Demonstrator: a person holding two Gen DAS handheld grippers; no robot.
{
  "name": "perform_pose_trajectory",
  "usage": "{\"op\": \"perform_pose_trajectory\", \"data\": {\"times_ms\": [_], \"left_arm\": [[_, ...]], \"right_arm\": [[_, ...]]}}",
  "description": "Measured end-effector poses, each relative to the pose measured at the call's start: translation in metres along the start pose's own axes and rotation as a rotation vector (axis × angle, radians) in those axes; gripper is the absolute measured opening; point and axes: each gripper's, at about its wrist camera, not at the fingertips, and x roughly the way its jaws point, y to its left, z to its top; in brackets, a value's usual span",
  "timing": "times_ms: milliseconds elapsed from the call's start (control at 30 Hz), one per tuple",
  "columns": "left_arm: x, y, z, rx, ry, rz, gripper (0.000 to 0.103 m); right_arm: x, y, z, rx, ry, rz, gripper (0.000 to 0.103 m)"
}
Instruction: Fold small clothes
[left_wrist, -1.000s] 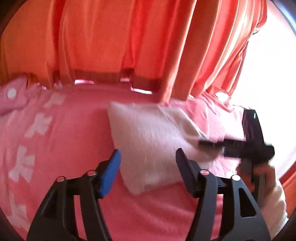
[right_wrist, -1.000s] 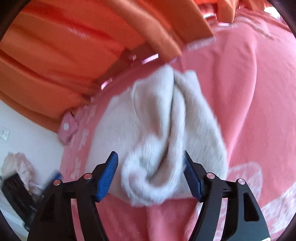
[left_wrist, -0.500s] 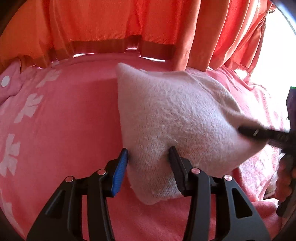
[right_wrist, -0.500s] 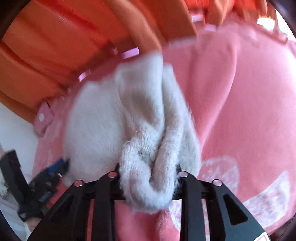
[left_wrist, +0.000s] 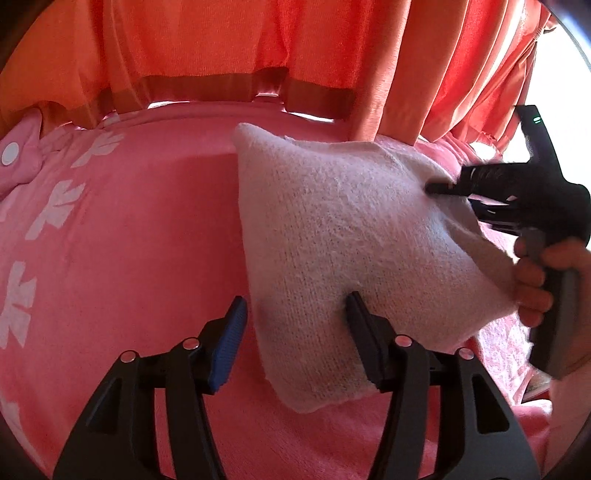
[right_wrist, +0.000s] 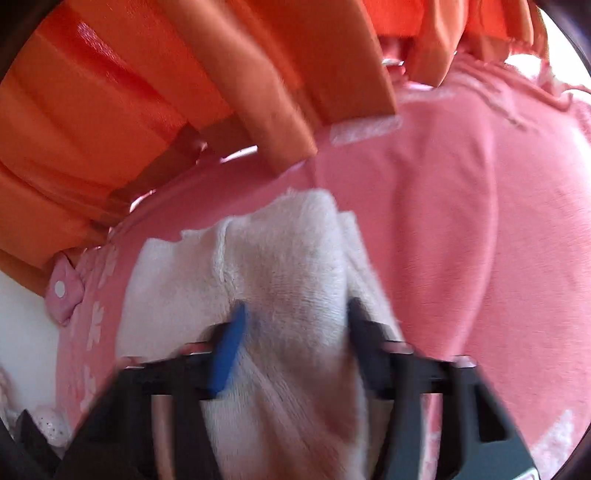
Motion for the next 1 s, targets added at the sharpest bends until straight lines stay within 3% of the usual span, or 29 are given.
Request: {"op": "perform_pose_trajectory", "data": {"times_ms": [100, 167, 233, 300, 333, 400, 500, 533, 567, 600, 700, 767, 833, 867, 900, 933, 1000], "left_arm": [[0.0, 0.0, 0.001, 0.0, 0.002, 0.0, 0.055], [0.001, -0.001, 0.002, -0.002, 0.002, -0.002, 0.055], [0.002, -0.003, 0.003, 0.001, 0.0, -0.002, 0.055], [0.004, -0.005, 0.002, 0.005, -0.002, -0.006, 0.056], [0.004, -0.006, 0.002, 0.005, -0.003, -0.005, 0.057], [0.003, -0.006, 0.001, 0.006, -0.015, -0.002, 0.058], [-0.008, 0.002, 0.004, -0.026, -0.053, -0.04, 0.057], [-0.015, 0.01, 0.006, -0.053, -0.077, -0.047, 0.057], [-0.021, 0.018, 0.009, -0.078, -0.096, -0.043, 0.058], [-0.025, 0.025, 0.011, -0.099, -0.108, -0.039, 0.06], [-0.038, 0.056, 0.018, -0.188, -0.142, 0.01, 0.061], [-0.047, 0.074, 0.02, -0.237, -0.158, 0.046, 0.061], [-0.055, 0.088, 0.021, -0.272, -0.171, 0.055, 0.061], [-0.059, 0.095, 0.02, -0.288, -0.179, 0.06, 0.061], [-0.063, 0.102, 0.02, -0.301, -0.188, 0.064, 0.062], [-0.067, 0.109, 0.019, -0.315, -0.199, 0.076, 0.063], [-0.078, 0.127, 0.017, -0.347, -0.225, 0.112, 0.063]], "right_arm": [[-0.042, 0.013, 0.005, -0.033, -0.162, 0.107, 0.009], [-0.059, 0.013, 0.011, -0.053, -0.247, 0.116, 0.009], [-0.044, 0.004, 0.014, -0.041, -0.192, 0.076, 0.009], [0.0, -0.01, 0.009, -0.024, -0.033, -0.048, 0.009], [0.018, -0.016, 0.005, -0.024, 0.03, -0.062, 0.009], [0.01, -0.015, 0.008, -0.033, 0.004, -0.041, 0.01], [-0.042, -0.021, 0.005, 0.039, -0.098, 0.047, 0.028], [-0.056, -0.026, 0.0, 0.066, -0.114, 0.064, 0.051], [-0.072, -0.034, -0.01, 0.09, -0.13, 0.073, 0.067], [-0.081, -0.04, -0.021, 0.097, -0.141, 0.067, 0.069], [-0.09, -0.058, -0.058, 0.134, -0.068, 0.053, 0.069], [-0.079, -0.065, -0.076, 0.184, 0.013, 0.126, 0.069], [-0.067, -0.06, -0.083, 0.194, 0.059, 0.143, 0.069], [-0.061, -0.049, -0.084, 0.17, 0.071, 0.135, 0.063], [-0.058, -0.038, -0.083, 0.14, 0.065, 0.115, 0.049], [-0.057, -0.029, -0.081, 0.112, 0.063, 0.096, 0.013], [-0.063, 0.009, -0.07, 0.016, 0.025, 0.028, 0.013]]}}
